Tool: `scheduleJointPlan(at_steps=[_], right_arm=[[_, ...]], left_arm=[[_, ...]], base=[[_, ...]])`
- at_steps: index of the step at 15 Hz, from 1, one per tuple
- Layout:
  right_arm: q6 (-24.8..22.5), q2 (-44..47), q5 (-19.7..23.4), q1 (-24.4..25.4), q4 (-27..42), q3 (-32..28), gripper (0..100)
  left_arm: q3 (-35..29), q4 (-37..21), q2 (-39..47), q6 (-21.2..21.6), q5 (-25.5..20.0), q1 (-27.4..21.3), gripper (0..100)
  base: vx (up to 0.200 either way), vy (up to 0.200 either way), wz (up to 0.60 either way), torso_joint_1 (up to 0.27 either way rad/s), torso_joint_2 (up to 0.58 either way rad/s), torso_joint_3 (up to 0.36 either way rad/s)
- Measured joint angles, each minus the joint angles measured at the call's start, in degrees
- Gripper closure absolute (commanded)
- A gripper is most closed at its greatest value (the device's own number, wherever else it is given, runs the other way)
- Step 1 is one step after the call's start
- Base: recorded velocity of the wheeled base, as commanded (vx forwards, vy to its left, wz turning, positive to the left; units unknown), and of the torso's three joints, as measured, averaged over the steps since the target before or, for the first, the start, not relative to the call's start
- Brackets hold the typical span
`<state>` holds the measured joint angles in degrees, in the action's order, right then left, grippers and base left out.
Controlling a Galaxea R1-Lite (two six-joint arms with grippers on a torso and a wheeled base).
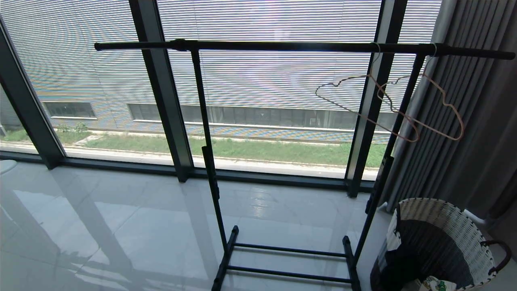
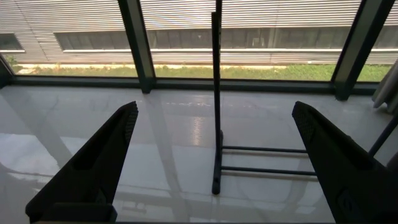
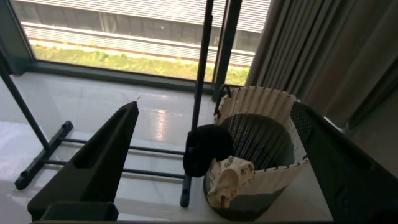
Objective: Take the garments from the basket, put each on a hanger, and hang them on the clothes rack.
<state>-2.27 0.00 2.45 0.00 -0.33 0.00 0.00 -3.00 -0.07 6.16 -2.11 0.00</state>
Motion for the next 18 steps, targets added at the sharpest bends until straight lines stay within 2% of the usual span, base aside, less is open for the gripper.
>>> scheduleJointPlan(at_steps=[11,18], right_arm=[[-0.3,0.0,0.0,0.0,0.0,0.0,0],[-1.3,0.0,0.0,0.0,0.0,0.0,0]], left_arm=[[0.0,0.0,0.0,0.1,0.0,0.0,0],[0.0,0.0,0.0,0.1,0.0,0.0,0]], base=[[0.0,0.0,0.0,-0.158,0.46,0.298],[0.0,0.0,0.0,-0.019,0.08,0.051]])
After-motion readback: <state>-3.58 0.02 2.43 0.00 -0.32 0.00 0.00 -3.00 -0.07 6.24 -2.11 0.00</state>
